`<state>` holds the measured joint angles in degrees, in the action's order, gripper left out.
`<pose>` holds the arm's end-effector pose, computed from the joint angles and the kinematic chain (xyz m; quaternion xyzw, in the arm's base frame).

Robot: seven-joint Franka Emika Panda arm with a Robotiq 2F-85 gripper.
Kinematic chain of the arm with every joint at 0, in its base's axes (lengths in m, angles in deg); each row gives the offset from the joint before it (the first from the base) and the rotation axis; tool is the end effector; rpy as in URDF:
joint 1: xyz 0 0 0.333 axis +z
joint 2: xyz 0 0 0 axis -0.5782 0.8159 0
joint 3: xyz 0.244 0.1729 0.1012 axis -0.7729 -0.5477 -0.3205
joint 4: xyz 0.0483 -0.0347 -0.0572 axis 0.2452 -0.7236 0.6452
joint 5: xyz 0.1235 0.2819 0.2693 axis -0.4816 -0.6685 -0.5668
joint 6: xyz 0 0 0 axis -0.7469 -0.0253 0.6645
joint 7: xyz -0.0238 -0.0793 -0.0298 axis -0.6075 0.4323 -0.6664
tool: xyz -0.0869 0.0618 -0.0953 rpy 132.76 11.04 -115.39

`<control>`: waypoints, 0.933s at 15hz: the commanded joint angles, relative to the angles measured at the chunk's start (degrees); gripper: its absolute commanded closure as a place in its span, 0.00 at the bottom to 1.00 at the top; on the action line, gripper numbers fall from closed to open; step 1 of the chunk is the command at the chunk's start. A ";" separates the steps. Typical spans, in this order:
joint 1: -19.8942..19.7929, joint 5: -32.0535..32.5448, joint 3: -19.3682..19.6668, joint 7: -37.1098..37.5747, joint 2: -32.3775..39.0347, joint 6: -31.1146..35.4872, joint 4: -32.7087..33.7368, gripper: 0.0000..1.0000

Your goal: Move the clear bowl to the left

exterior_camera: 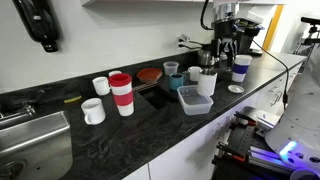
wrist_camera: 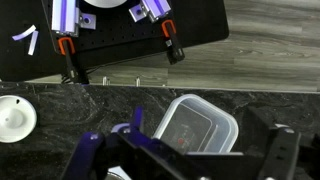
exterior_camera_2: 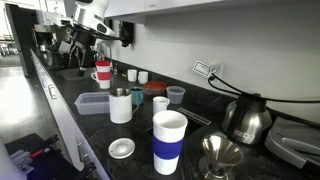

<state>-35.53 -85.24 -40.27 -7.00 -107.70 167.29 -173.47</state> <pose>0.3300 0.0079 0.3906 -0.9830 0.0889 0.1269 0.0985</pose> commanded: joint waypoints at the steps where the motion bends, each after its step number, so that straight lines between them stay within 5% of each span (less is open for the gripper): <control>1: -0.81 -0.34 -0.70 -0.38 0.05 -0.16 0.08 0.00; 6: 0.40 1.71 -3.04 -1.72 3.08 3.33 1.63 0.00; 14: 3.73 13.48 -9.30 -4.71 14.67 23.08 3.53 0.00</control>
<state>-31.93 -76.49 -49.03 -8.82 -97.36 187.15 -171.48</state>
